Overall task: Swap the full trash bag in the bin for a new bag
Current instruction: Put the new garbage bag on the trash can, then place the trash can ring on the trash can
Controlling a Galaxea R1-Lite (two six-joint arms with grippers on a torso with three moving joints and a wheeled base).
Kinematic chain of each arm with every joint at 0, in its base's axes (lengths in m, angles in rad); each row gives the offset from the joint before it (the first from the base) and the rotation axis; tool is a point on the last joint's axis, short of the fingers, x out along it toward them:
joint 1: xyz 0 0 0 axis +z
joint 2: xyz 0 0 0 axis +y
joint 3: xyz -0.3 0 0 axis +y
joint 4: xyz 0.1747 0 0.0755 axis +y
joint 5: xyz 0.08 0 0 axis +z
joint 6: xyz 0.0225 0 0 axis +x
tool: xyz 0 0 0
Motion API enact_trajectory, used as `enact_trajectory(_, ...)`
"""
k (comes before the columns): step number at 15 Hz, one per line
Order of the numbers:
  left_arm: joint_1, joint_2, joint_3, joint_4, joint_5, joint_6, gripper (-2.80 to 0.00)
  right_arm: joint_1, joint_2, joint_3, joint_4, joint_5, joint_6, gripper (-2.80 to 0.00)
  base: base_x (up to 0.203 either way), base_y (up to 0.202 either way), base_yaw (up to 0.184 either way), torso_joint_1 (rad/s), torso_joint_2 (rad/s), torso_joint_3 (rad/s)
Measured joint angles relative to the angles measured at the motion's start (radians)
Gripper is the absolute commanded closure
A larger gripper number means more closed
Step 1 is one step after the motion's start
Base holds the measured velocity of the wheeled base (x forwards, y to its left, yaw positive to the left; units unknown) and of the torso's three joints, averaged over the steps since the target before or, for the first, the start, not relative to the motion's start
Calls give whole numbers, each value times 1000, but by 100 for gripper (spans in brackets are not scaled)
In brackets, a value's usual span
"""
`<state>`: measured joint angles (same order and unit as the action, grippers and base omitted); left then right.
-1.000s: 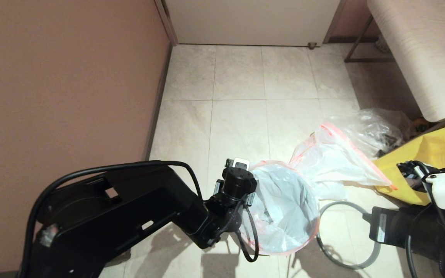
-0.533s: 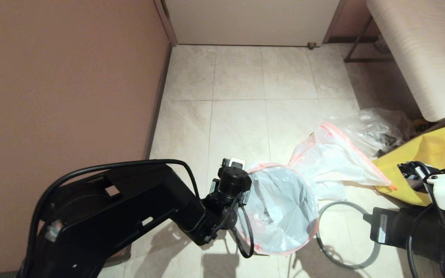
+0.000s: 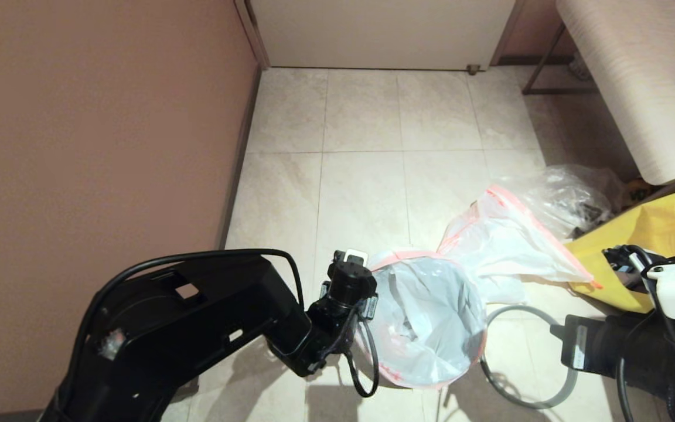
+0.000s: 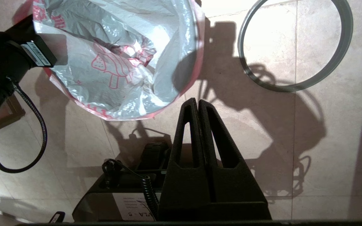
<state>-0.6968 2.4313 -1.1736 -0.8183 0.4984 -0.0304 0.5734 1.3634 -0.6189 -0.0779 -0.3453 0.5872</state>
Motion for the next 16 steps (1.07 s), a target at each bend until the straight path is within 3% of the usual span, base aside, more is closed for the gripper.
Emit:
enact_trajectory(3,14,0,21,0,-88,-55,0,0,0,3,-1,1,0,0,0,0,0,0,0,0)
enact_trajectory(6,22,-56,60,3,-99,-57,0,1,1,7,1,6,-5,0,0,0,0,0,0,0)
enact_trajectory(10,-3,-248,159,21,-118,-33,0,5,-13,22,8,-15,-5,0,0,0,0,0,0,0)
enact_trajectory(13,-95,-449,234,71,-140,-12,0,9,-49,79,9,-36,-25,0,0,0,0,0,0,0)
enact_trajectory(16,-222,-558,280,92,-144,-12,0,11,-136,213,-5,-18,-131,0,0,0,0,0,0,0)
